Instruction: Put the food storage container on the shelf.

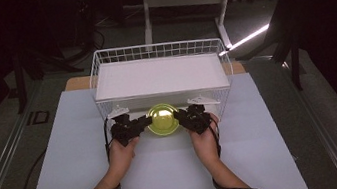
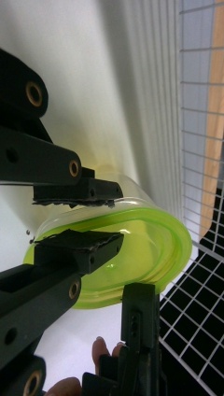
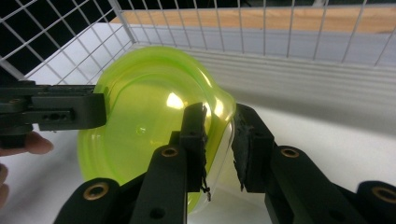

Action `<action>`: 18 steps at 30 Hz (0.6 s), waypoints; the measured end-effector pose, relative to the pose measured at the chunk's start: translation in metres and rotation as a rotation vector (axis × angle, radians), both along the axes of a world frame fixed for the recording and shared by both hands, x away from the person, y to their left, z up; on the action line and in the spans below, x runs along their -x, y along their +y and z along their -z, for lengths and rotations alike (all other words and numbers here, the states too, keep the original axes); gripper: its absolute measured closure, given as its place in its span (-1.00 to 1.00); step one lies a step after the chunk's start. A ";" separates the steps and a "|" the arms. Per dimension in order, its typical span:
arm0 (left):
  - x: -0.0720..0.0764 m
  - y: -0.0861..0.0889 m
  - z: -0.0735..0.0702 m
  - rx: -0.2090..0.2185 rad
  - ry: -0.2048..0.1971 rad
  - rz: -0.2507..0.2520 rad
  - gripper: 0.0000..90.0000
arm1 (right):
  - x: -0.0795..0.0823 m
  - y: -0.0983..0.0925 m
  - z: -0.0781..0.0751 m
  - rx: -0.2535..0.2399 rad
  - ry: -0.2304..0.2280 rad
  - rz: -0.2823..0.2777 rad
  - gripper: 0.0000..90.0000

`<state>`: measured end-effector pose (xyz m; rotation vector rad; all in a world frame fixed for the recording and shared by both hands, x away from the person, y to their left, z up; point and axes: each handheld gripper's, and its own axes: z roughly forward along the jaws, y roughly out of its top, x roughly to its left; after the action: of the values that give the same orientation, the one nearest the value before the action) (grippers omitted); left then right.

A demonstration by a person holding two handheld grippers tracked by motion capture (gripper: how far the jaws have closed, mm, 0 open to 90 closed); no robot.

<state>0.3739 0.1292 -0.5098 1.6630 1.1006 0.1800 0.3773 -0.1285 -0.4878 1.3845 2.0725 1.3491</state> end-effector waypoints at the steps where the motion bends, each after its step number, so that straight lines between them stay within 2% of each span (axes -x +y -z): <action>1: -0.001 -0.001 0.000 0.001 -0.006 -0.010 0.62 | -0.001 0.001 0.000 0.008 -0.007 0.005 0.64; 5: -0.007 0.000 0.000 -0.013 -0.009 -0.016 0.54 | -0.005 0.004 0.001 0.022 -0.024 0.031 0.58; 7: -0.010 0.003 0.001 -0.001 -0.004 -0.010 0.51 | -0.010 0.006 0.002 0.015 -0.023 0.051 0.53; 9: -0.010 0.002 0.001 -0.022 -0.027 -0.028 0.46 | -0.012 0.007 0.003 0.018 -0.028 0.057 0.43; 12: -0.010 -0.001 0.001 -0.028 -0.031 -0.052 0.41 | -0.012 0.008 0.005 0.030 -0.048 0.069 0.34; 14: -0.009 -0.001 0.001 -0.037 -0.051 -0.051 0.30 | -0.013 0.008 0.008 0.022 -0.053 0.068 0.20; 16: -0.008 -0.002 0.000 -0.040 -0.072 -0.046 0.19 | -0.012 0.007 0.009 -0.005 -0.052 0.086 0.13; 18: -0.005 -0.003 -0.002 -0.022 -0.081 -0.039 0.18 | -0.011 0.007 0.007 -0.007 -0.055 0.077 0.12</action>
<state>0.3790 0.1266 -0.5078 1.6406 1.0744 0.2834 0.3886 -0.1216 -0.4950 1.3989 1.9613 1.3492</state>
